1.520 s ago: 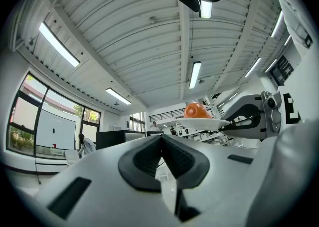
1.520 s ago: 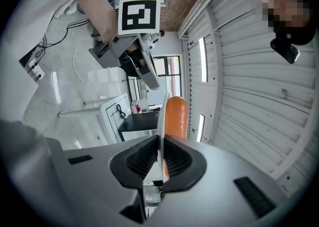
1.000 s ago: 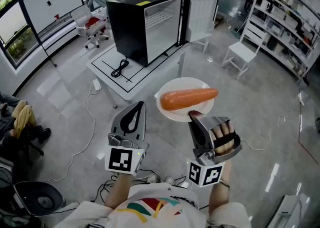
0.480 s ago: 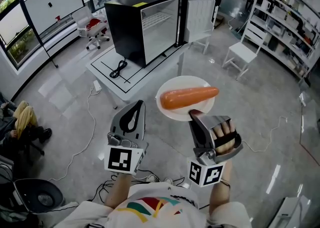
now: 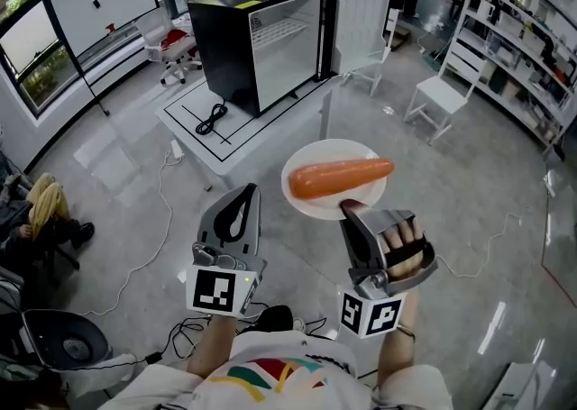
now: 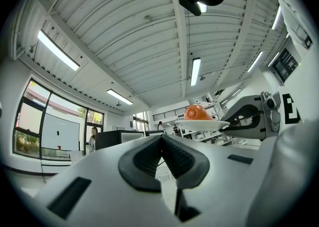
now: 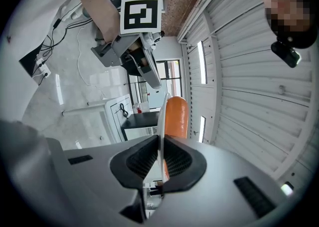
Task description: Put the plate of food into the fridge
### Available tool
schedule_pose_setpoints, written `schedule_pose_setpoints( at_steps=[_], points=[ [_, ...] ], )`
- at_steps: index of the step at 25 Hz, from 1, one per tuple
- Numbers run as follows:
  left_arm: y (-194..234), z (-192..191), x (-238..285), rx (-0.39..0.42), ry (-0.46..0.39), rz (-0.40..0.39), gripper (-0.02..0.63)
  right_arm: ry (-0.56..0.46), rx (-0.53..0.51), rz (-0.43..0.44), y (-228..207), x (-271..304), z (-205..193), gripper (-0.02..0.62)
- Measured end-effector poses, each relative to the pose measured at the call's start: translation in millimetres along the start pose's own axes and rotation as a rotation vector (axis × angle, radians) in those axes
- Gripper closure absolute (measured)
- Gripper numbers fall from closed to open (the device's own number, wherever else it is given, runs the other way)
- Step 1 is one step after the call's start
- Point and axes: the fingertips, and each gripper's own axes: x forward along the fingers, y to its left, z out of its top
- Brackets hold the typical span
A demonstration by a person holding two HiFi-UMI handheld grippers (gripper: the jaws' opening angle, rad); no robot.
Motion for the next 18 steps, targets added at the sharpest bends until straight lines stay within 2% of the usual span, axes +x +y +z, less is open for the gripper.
schedule_pose_setpoints(
  at_steps=[9, 18],
  points=[
    [-5, -1, 2, 0.002, 0.028, 0.030, 0.598, -0.023, 0.022, 0.024, 5, -3, -9, 0.568],
    [1, -11, 28, 0.001, 0.023, 0.026, 0.598, -0.010, 0.022, 0.036, 10, 15, -25, 0.568]
  ],
)
